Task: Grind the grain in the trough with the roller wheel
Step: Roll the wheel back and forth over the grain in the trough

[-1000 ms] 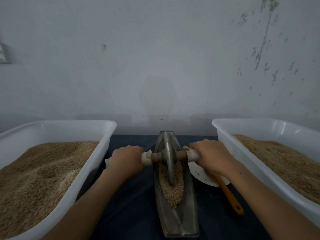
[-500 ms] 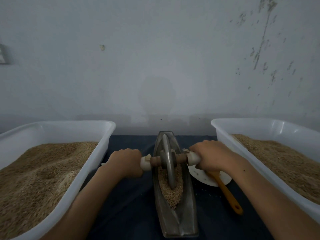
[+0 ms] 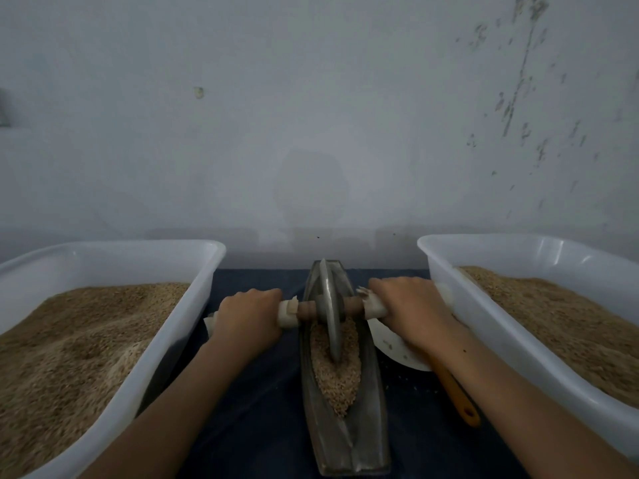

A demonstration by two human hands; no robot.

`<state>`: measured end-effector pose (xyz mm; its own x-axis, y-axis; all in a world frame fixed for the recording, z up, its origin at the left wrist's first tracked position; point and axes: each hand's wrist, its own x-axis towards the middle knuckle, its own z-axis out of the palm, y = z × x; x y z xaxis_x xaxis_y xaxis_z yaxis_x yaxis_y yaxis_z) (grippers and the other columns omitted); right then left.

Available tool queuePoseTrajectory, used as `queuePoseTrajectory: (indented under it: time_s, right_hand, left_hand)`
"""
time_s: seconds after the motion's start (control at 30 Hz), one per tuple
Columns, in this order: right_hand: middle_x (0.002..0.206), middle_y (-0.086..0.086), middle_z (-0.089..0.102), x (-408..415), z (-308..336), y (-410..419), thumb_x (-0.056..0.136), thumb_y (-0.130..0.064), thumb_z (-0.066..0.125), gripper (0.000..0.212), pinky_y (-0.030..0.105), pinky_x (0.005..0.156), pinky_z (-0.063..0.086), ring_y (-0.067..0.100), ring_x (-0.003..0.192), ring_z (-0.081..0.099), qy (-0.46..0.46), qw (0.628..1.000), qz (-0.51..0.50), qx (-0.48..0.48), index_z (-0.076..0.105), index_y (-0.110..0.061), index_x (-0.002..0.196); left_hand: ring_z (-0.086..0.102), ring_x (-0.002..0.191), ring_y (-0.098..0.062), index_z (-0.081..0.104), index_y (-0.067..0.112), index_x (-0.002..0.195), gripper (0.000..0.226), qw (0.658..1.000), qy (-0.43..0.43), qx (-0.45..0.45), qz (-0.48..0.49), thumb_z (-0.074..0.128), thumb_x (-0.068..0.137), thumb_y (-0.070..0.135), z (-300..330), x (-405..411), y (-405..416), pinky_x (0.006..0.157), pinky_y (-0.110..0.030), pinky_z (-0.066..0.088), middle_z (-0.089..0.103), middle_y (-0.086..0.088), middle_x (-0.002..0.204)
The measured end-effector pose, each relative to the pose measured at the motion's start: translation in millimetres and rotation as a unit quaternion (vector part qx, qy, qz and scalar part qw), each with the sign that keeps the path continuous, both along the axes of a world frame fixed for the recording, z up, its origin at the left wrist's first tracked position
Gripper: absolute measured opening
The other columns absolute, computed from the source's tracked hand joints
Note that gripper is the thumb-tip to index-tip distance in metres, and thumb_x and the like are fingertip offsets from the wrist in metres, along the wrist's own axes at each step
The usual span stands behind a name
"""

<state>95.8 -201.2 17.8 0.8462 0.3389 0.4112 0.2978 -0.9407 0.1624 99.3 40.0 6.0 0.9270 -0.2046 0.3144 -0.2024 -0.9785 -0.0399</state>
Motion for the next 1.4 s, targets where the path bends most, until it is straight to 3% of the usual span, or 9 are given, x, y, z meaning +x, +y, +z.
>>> queuePoseTrajectory:
  time_s: [0.13, 0.27, 0.43, 0.6, 0.77, 1.0, 1.1, 1.27, 1.4]
  right_hand:
    - [0.090, -0.005, 0.062, -5, 11, -2, 0.086, -0.026, 0.058, 0.011, 0.031, 0.067, 0.039, 0.019, 0.085, 0.060, 0.080, 0.997, 0.014, 0.001, 0.048, -0.031, 0.085]
    - [0.082, -0.007, 0.053, -10, 17, -1, 0.084, -0.025, 0.060, 0.014, 0.028, 0.066, 0.036, 0.017, 0.082, 0.057, 0.120, 0.992, 0.019, -0.021, 0.048, -0.033, 0.085]
    - [0.090, -0.003, 0.061, -7, 13, 1, 0.089, -0.029, 0.056, 0.009, 0.029, 0.066, 0.035, 0.019, 0.087, 0.060, 0.119, 0.993, 0.011, -0.017, 0.048, -0.030, 0.085]
    - [0.096, -0.004, 0.063, 2, -6, 0, 0.090, -0.027, 0.052, 0.008, 0.031, 0.064, 0.032, 0.020, 0.088, 0.060, 0.007, 1.000, 0.011, 0.011, 0.045, -0.026, 0.092]
    - [0.098, -0.004, 0.063, 4, -9, 0, 0.090, -0.027, 0.053, 0.008, 0.031, 0.065, 0.033, 0.020, 0.090, 0.060, -0.002, 1.000, 0.008, 0.013, 0.046, -0.025, 0.094]
    - [0.087, -0.006, 0.058, -11, 19, -1, 0.085, -0.027, 0.062, 0.011, 0.028, 0.066, 0.037, 0.016, 0.081, 0.056, 0.167, 0.986, 0.019, -0.016, 0.052, -0.032, 0.087]
    - [0.085, -0.007, 0.056, -12, 23, 0, 0.084, -0.027, 0.063, 0.013, 0.027, 0.063, 0.036, 0.013, 0.077, 0.053, 0.189, 0.981, 0.010, -0.033, 0.056, -0.031, 0.094]
    - [0.088, -0.004, 0.060, -5, 8, 0, 0.087, -0.025, 0.054, 0.011, 0.030, 0.064, 0.036, 0.020, 0.082, 0.059, 0.089, 0.996, 0.005, -0.007, 0.045, -0.029, 0.084]
    - [0.093, -0.004, 0.063, 2, -6, -2, 0.089, -0.026, 0.052, 0.009, 0.030, 0.061, 0.030, 0.021, 0.085, 0.060, 0.007, 1.000, 0.001, 0.021, 0.044, -0.027, 0.089]
  left_hand:
    - [0.057, 0.079, -0.013, 0.047, 0.028, 0.084, 0.015, 0.996, 0.085, 0.018, -0.012, 0.060, 0.083, 0.037, 7, 0, 3, 0.074, -0.028, 0.047, 0.058, 0.008, 0.085]
    - [0.054, 0.076, -0.011, 0.050, 0.027, 0.088, 0.020, 0.989, 0.144, 0.038, -0.013, 0.063, 0.079, 0.039, 10, -1, 4, 0.073, -0.028, 0.046, 0.052, 0.010, 0.078]
    - [0.057, 0.080, -0.014, 0.050, 0.028, 0.089, 0.019, 0.995, 0.095, 0.037, -0.016, 0.062, 0.080, 0.039, 10, -3, 2, 0.075, -0.030, 0.048, 0.057, 0.008, 0.085]
    - [0.061, 0.082, -0.016, 0.044, 0.027, 0.097, 0.018, 0.998, -0.052, 0.010, -0.033, 0.052, 0.089, 0.040, 1, -5, -1, 0.070, -0.030, 0.046, 0.062, 0.006, 0.092]
    - [0.061, 0.085, -0.016, 0.048, 0.027, 0.100, 0.019, 0.998, -0.052, 0.011, -0.019, 0.054, 0.088, 0.041, 1, -5, -3, 0.073, -0.030, 0.046, 0.062, 0.005, 0.095]
    - [0.054, 0.078, -0.013, 0.057, 0.024, 0.099, 0.026, 0.992, 0.121, 0.041, -0.007, 0.064, 0.078, 0.039, 12, -4, 2, 0.074, -0.028, 0.046, 0.057, 0.007, 0.086]
    - [0.056, 0.082, -0.014, 0.058, 0.024, 0.101, 0.029, 0.990, 0.132, 0.046, -0.005, 0.066, 0.077, 0.039, 13, -3, 1, 0.076, -0.029, 0.047, 0.061, 0.005, 0.093]
    - [0.061, 0.088, -0.017, 0.053, 0.026, 0.098, 0.020, 0.998, 0.049, 0.028, -0.010, 0.060, 0.083, 0.038, 8, -2, 0, 0.076, -0.031, 0.048, 0.063, 0.004, 0.096]
    - [0.060, 0.083, -0.018, 0.047, 0.025, 0.098, 0.015, 0.999, -0.040, 0.030, -0.012, 0.053, 0.089, 0.036, 5, -3, -2, 0.070, -0.030, 0.044, 0.062, 0.003, 0.093]
